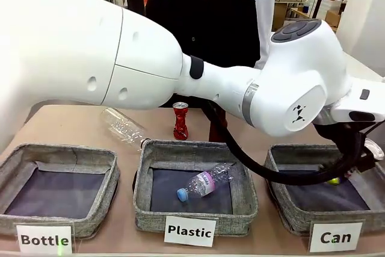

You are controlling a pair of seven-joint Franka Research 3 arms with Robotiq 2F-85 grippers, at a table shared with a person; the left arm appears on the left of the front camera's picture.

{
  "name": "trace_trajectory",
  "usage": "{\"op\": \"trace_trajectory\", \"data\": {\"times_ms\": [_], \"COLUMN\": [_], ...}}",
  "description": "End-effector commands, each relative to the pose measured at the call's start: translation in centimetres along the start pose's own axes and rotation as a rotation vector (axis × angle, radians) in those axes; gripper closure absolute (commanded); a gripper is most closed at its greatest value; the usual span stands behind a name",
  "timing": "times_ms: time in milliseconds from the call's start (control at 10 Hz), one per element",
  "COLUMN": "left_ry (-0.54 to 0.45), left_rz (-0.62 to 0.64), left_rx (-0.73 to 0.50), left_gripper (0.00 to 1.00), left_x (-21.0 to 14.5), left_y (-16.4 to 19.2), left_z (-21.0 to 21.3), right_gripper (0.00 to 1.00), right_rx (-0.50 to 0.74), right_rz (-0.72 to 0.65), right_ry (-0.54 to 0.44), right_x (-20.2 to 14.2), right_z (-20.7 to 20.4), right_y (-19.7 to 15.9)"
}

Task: Sort the can waste into the basket.
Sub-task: Pick up the can waste from the table and place it in the right Fabric basket.

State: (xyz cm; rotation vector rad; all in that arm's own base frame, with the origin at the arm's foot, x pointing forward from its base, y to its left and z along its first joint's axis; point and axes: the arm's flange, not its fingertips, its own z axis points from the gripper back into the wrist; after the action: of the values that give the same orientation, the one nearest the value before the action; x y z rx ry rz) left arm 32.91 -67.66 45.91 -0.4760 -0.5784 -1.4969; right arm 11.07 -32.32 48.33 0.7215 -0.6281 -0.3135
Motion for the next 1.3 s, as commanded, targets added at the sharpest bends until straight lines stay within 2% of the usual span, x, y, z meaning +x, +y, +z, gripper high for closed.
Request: {"op": "trace_trajectory", "data": {"times_ms": [0, 300, 500, 700, 900, 1000, 1100, 1200], "left_ry": [0.003, -0.009, 0.039, 0.1, 0.178, 0.218, 0.234, 0.213], "left_rz": [0.025, 0.06, 0.109, 0.131, 0.108, 0.112, 0.135, 0.174], "left_rx": [0.044, 0.068, 0.058, 0.009, -0.042, -0.022, -0.004, 0.068], "left_gripper": [0.0, 0.0, 0.0, 0.0, 0.0, 0.0, 0.0, 0.0], "left_x": [1.1, 0.6, -0.4, -2.9, -9.1, -12.9, -16.4, -19.0], "left_y": [0.2, 1.7, 2.4, 1.9, 0.8, 0.5, 0.8, 1.4], "left_z": [0.2, 1.8, 4.1, 8.7, 14.8, 17.5, 19.9, 21.7], "right_gripper": [0.0, 0.0, 0.0, 0.0, 0.0, 0.0, 0.0, 0.0], "right_rx": [-0.012, -0.012, -0.012, 0.026, 0.178, 0.263, 0.314, 0.375], "right_rz": [-0.01, -0.01, -0.01, -0.005, -0.032, -0.045, -0.056, -0.055], "right_ry": [-0.023, -0.023, -0.023, 0.054, 0.18, 0.25, 0.279, 0.331], "right_x": [-0.5, -0.5, -0.5, 0.8, 2.2, 2.3, 2.3, 2.1], "right_z": [1.0, 1.0, 1.0, -1.4, -7.0, -9.7, -11.7, -12.9], "right_y": [0.0, 0.0, 0.0, 0.6, 4.4, 6.6, 8.4, 9.8]}}
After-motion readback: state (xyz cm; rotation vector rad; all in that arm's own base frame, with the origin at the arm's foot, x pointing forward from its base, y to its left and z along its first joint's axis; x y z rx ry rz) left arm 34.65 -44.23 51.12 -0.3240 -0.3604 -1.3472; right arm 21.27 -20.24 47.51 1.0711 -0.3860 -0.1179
